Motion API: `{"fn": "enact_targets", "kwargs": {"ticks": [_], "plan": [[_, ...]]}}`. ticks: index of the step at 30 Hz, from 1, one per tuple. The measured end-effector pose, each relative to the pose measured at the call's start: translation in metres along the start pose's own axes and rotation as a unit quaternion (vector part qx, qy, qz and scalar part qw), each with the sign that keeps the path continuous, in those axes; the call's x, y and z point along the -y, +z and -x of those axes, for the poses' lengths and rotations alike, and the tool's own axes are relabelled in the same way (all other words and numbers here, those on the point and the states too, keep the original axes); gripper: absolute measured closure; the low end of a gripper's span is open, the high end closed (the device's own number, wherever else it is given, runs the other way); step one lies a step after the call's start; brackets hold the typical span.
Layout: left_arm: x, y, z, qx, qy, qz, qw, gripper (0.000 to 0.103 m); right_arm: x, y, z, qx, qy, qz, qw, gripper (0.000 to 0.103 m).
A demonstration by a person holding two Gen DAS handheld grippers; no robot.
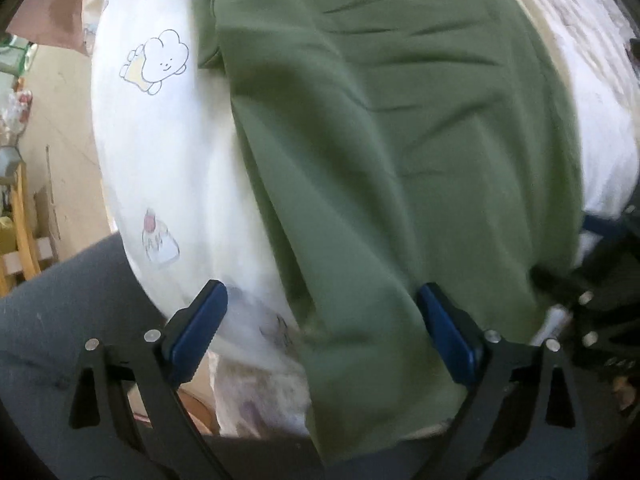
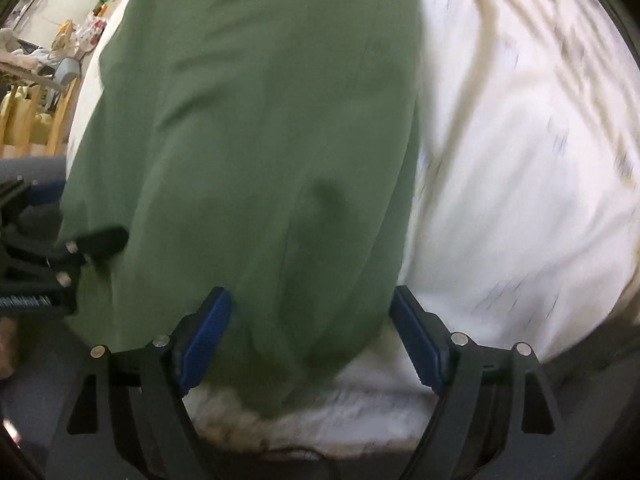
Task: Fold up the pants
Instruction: 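Press the folded pants with both grippers near each other, then move both grippers to the elastic waistband end of the green pants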
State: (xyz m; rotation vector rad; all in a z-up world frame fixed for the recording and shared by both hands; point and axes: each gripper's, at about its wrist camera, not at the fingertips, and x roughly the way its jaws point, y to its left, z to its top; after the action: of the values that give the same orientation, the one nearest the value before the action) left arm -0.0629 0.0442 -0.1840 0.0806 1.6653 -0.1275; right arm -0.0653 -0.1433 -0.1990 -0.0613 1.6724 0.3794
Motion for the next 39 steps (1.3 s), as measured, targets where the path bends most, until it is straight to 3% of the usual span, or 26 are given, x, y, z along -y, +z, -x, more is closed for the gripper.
{"fn": "enact_targets", "kwargs": {"ticks": [3, 6, 11, 16, 21, 25, 31, 35, 39], "plan": [[-0.006, -0.006, 0.031, 0.057, -0.003, 0.004, 0.9984, 0.009, 0.008, 0.002, 0.025, 0.046, 0.011, -0.013, 0.999, 0.020], [-0.013, 0.004, 0.061, 0.116, 0.001, 0.020, 0.9930, 0.009, 0.020, 0.020, 0.073, 0.125, 0.037, -0.035, 0.991, 0.020], [-0.036, 0.017, 0.103, 0.184, -0.035, 0.100, 0.9772, 0.009, 0.033, 0.045, 0.158, 0.256, 0.055, -0.060, 0.963, 0.020], [-0.042, 0.035, 0.144, 0.227, -0.043, 0.111, 0.9665, 0.009, 0.053, 0.041, 0.206, 0.343, 0.079, -0.068, 0.934, 0.020], [-0.065, 0.056, 0.175, 0.259, -0.046, 0.131, 0.9558, 0.009, 0.069, 0.063, 0.213, 0.367, 0.143, -0.069, 0.916, 0.020], [-0.085, 0.076, 0.183, 0.266, -0.034, 0.150, 0.9515, 0.009, 0.072, 0.088, 0.199, 0.366, 0.136, -0.069, 0.918, 0.020], [-0.117, 0.120, 0.203, 0.297, -0.023, 0.172, 0.9391, 0.009, 0.082, 0.148, 0.206, 0.355, 0.194, -0.079, 0.911, 0.020], [-0.133, 0.169, 0.217, 0.321, -0.034, 0.170, 0.9312, 0.009, 0.086, 0.203, 0.218, 0.363, 0.186, -0.064, 0.911, 0.020], [-0.152, 0.245, 0.228, 0.346, -0.038, 0.163, 0.9230, 0.009, 0.097, 0.272, 0.228, 0.365, 0.159, -0.048, 0.916, 0.020]]}}
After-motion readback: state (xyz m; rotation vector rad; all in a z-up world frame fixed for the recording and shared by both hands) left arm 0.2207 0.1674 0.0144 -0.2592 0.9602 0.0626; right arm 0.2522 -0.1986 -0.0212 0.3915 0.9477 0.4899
